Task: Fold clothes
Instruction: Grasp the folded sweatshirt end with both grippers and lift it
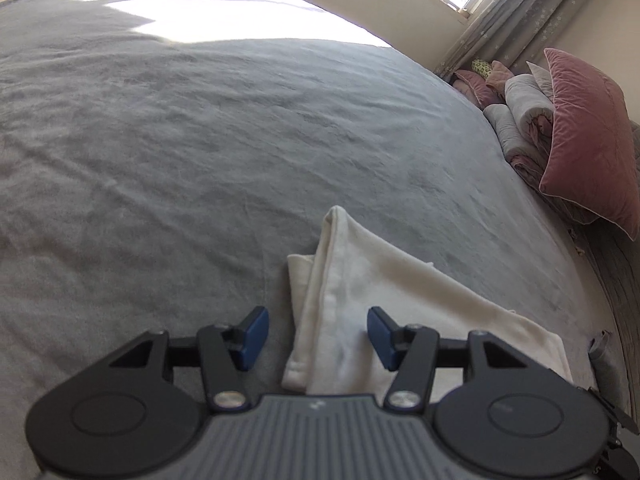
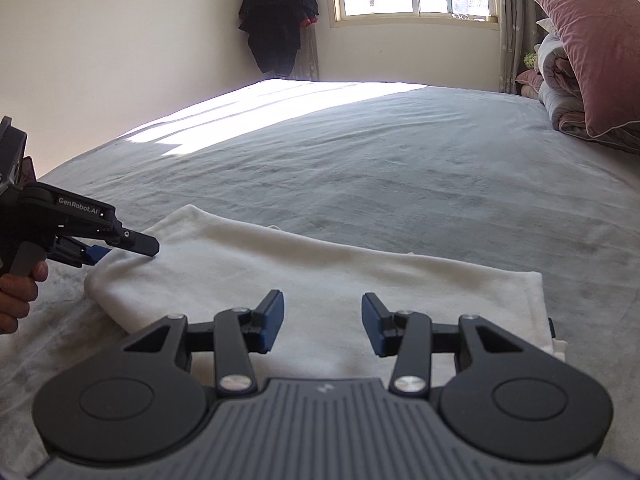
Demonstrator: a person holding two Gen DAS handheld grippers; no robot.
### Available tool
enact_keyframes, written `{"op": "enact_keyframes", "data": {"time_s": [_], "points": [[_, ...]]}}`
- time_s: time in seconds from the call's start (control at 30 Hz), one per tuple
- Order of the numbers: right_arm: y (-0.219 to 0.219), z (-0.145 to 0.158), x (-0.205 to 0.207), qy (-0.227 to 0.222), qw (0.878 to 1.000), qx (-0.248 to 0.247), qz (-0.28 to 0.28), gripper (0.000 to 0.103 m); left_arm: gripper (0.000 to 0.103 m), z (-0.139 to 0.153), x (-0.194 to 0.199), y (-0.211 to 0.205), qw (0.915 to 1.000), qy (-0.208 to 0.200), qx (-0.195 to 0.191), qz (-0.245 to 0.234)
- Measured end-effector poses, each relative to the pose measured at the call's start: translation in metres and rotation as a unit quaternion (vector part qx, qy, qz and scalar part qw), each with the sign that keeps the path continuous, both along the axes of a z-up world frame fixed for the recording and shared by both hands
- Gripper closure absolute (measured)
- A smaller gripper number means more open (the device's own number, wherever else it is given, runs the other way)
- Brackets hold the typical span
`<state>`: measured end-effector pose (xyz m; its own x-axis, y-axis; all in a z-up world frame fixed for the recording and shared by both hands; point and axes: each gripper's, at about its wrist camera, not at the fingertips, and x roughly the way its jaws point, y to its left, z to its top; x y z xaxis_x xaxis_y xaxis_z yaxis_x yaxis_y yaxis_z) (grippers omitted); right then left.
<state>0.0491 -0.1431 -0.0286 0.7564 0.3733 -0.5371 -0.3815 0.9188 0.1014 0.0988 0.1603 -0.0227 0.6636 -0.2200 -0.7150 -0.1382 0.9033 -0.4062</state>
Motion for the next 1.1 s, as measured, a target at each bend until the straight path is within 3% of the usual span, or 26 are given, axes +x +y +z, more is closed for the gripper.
{"op": "enact_keyframes", "data": {"time_s": [0.07, 0.23, 0.43, 0.53, 0.57, 0.63, 0.7, 0.87, 1.1], "points": [[0.002, -0.002, 0.0, 0.003, 1.0, 0.0, 0.001, 0.057, 0.046, 0.003, 0.004, -0.003, 0.9998, 0.005, 0.021, -0.002], [0.007, -0.002, -0.004, 0.007, 1.0, 0.002, 0.009, 0.057, 0.046, 0.0, 0.007, 0.001, 0.9995, 0.023, -0.005, -0.021], [0.015, -0.001, -0.004, 0.003, 1.0, 0.01, 0.018, 0.058, 0.049, -0.007, 0.005, -0.001, 0.9989, 0.015, -0.02, -0.04], [0.018, -0.005, -0.001, 0.011, 1.0, 0.013, 0.024, 0.063, 0.059, -0.012, 0.006, 0.001, 0.9986, 0.014, -0.036, -0.035], [0.019, -0.006, -0.001, 0.014, 0.999, 0.013, 0.026, 0.065, 0.068, -0.012, 0.006, 0.001, 0.9986, 0.014, -0.038, -0.032], [0.02, -0.007, 0.001, 0.016, 0.999, 0.013, 0.029, 0.07, 0.075, -0.012, 0.006, 0.0, 0.9986, 0.014, -0.044, -0.026], [0.019, -0.009, 0.003, 0.02, 0.999, 0.011, 0.033, 0.076, 0.084, -0.009, 0.003, -0.001, 0.9985, 0.009, -0.052, -0.017], [0.014, -0.019, 0.012, 0.057, 0.998, 0.018, 0.028, 0.089, 0.087, 0.014, -0.007, -0.01, 0.998, -0.023, -0.058, -0.008], [0.004, -0.02, 0.019, 0.092, 0.994, 0.051, 0.023, 0.089, 0.088, 0.052, -0.018, -0.033, 0.9952, -0.058, -0.077, -0.015]]}}
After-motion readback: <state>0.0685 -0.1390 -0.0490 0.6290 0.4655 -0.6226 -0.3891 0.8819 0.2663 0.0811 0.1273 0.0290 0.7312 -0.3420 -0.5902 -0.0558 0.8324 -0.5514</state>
